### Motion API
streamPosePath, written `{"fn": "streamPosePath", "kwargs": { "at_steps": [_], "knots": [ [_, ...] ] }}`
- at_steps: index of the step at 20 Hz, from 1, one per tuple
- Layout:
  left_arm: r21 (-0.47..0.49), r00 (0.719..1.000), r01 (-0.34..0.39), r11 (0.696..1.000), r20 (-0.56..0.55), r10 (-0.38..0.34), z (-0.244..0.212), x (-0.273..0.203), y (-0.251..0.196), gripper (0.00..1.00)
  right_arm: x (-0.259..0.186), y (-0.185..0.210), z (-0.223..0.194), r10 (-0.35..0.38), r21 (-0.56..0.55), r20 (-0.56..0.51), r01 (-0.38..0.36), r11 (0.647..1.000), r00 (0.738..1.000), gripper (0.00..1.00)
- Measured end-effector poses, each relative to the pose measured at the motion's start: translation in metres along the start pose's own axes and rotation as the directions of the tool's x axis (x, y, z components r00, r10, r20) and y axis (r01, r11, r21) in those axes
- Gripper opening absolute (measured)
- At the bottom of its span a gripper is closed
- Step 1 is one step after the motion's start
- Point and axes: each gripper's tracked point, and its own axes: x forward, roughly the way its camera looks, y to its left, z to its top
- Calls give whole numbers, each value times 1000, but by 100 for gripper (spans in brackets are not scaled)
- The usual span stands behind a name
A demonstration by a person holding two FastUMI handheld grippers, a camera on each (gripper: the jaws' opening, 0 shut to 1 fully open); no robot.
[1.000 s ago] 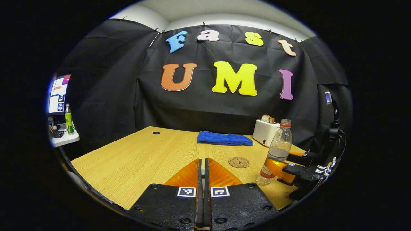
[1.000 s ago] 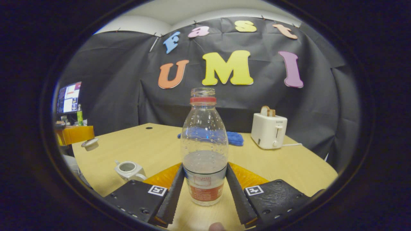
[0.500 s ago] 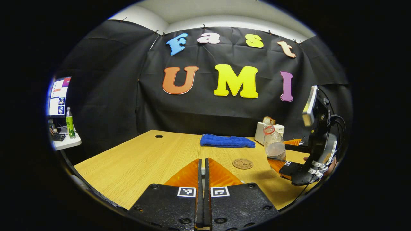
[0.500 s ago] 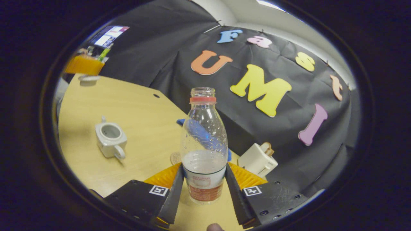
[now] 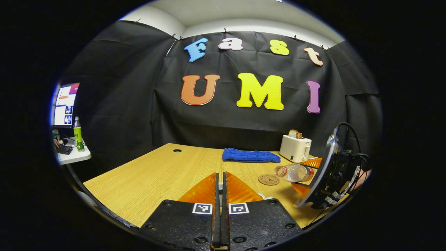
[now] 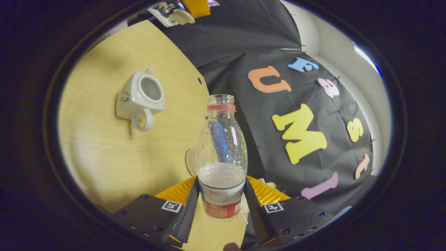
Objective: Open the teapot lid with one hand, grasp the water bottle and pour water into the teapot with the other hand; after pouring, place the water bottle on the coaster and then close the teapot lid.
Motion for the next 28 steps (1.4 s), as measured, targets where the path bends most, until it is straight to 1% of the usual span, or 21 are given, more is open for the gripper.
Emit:
{"fn": "streamPosePath", "kwargs": {
  "at_steps": [3,5,8,12,13,19,27,28],
  "knots": [
    [9,1000,1,1000,-7,0,-2,0,2,3,1,0,5,-19,-87,25,21,996,1000,70],
    [14,1000,0,1000,-5,0,-1,0,2,3,2,2,7,-25,-131,36,29,991,999,71],
    [16,1000,3,1000,1,-3,2,-2,4,3,4,-5,13,-62,-199,54,71,977,997,70],
    [24,1000,-6,1000,6,6,4,-4,10,3,2,-1,19,-67,-265,78,85,960,995,70],
    [21,1000,-7,1000,6,7,4,-5,11,3,2,-3,20,-69,-283,84,90,955,994,71],
    [14,1000,-2,1000,1,2,4,-6,14,3,5,0,33,-62,-355,110,97,930,992,70],
    [17,1000,-1,1000,-1,2,4,-8,19,3,5,-6,41,-80,-441,134,132,888,988,70],
    [14,1000,-2,1000,-2,2,4,-8,19,3,4,-7,42,-83,-453,138,138,881,987,71]
  ]
}}
